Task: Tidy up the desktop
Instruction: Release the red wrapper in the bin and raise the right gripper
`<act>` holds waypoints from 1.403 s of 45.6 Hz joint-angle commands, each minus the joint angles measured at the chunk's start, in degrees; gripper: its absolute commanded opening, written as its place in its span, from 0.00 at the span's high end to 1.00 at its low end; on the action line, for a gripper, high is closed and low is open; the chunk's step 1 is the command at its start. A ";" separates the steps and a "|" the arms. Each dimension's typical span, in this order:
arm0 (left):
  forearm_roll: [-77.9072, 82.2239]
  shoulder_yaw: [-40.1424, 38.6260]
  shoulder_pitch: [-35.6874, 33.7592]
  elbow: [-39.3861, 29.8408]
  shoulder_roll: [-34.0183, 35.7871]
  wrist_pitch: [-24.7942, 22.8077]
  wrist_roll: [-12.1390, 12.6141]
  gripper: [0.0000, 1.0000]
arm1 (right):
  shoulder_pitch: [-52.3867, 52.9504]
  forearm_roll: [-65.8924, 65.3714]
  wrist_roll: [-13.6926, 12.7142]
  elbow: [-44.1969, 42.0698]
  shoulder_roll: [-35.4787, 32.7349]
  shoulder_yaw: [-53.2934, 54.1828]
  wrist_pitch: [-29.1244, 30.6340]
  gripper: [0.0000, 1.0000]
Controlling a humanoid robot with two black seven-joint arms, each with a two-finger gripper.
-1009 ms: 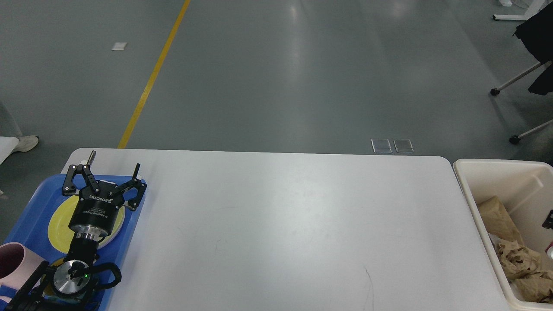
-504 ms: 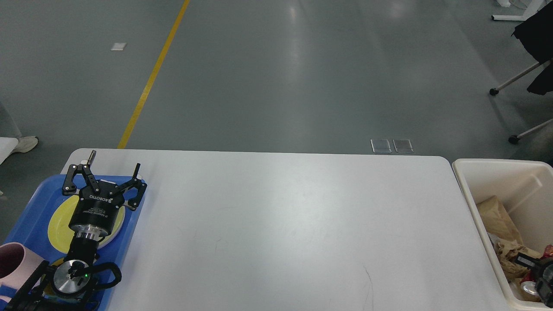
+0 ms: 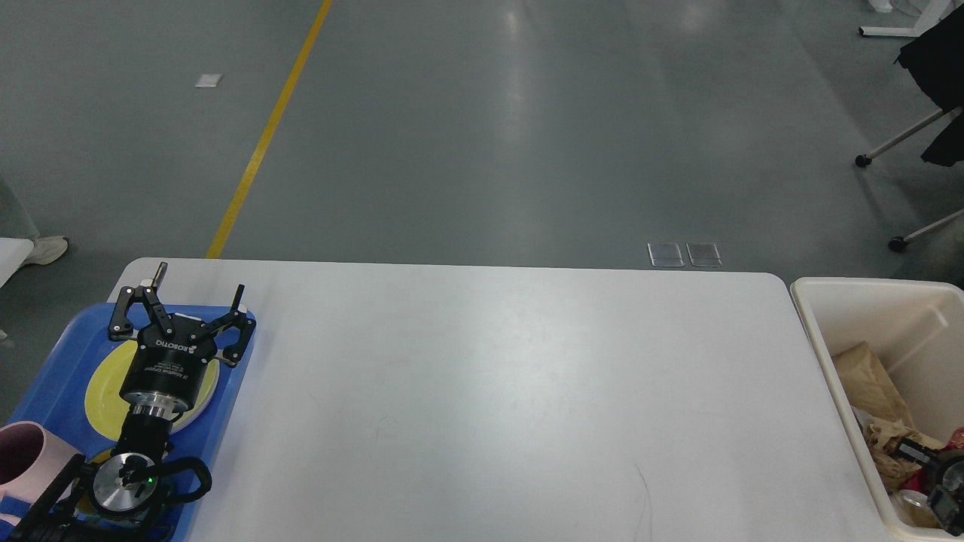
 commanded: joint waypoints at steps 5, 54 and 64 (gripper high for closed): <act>-0.03 0.00 -0.02 0.02 0.00 0.00 0.01 0.03 | 0.31 -0.09 0.02 -0.05 -0.23 -0.07 -0.12 0.00; -0.03 0.00 0.07 0.02 0.00 0.00 0.01 0.03 | -3.99 -4.56 7.67 32.37 -6.83 116.37 11.65 0.00; 0.06 0.00 0.07 -0.07 0.09 0.00 0.01 0.03 | -8.21 -23.63 12.32 35.81 5.21 131.32 13.24 0.00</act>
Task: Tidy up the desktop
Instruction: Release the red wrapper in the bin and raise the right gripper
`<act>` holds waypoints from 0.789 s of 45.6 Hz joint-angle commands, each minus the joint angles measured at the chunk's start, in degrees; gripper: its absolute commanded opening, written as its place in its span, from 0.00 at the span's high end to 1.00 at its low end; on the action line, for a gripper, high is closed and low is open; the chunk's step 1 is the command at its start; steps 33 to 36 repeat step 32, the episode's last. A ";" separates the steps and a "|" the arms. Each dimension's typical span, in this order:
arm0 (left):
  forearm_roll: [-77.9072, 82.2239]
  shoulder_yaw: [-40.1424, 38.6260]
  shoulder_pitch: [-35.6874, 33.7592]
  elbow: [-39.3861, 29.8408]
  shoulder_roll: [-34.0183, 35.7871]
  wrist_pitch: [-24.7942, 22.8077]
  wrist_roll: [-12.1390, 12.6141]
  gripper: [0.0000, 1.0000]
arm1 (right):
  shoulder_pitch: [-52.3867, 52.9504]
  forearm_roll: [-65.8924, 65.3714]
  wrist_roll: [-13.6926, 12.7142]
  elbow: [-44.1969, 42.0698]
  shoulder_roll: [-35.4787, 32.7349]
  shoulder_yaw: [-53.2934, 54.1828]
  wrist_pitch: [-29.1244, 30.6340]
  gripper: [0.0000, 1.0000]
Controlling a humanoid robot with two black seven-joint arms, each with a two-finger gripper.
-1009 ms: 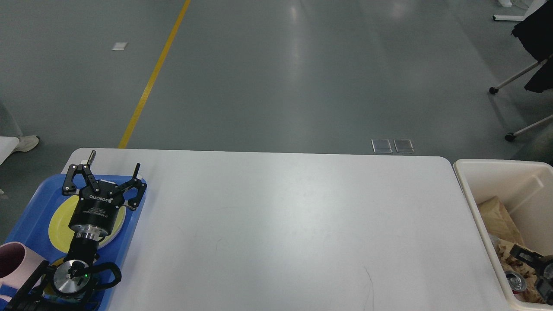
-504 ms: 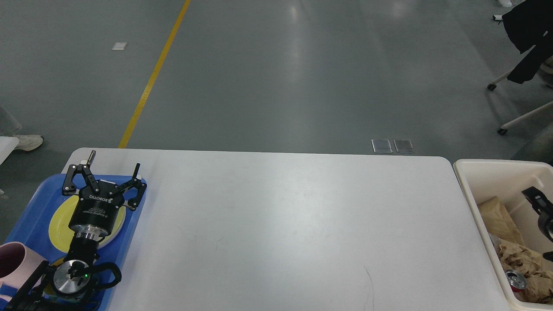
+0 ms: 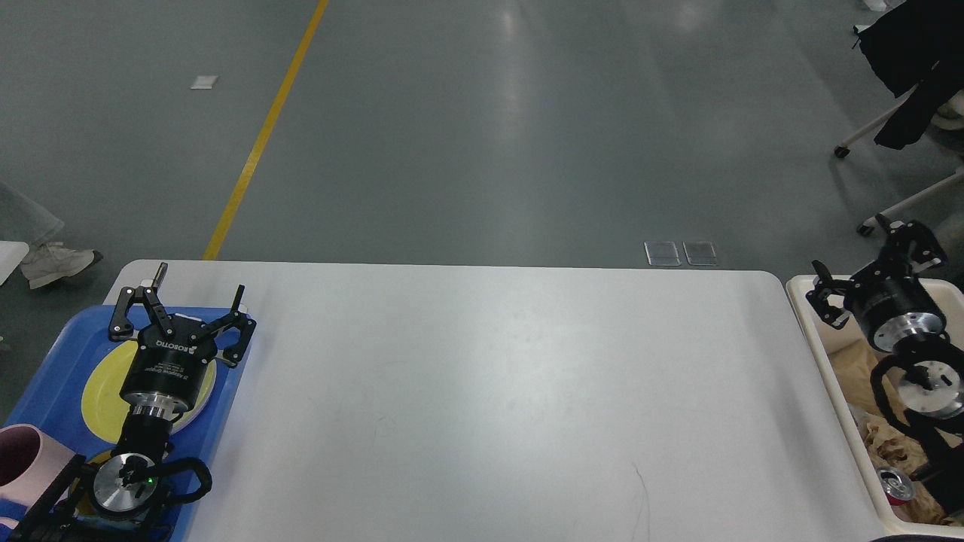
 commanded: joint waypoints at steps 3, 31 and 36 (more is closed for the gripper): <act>-0.07 0.00 -0.07 0.03 0.00 0.00 -0.01 0.03 | -2.94 -10.73 5.21 1.22 7.24 9.18 0.48 0.00; 0.02 0.00 0.01 0.03 0.00 0.00 -0.01 0.03 | -4.17 -10.46 11.19 1.40 10.67 9.01 0.39 0.00; 0.02 0.00 -0.07 0.03 0.00 0.00 -0.01 0.03 | -4.26 -10.46 11.19 1.40 10.93 9.01 0.39 0.00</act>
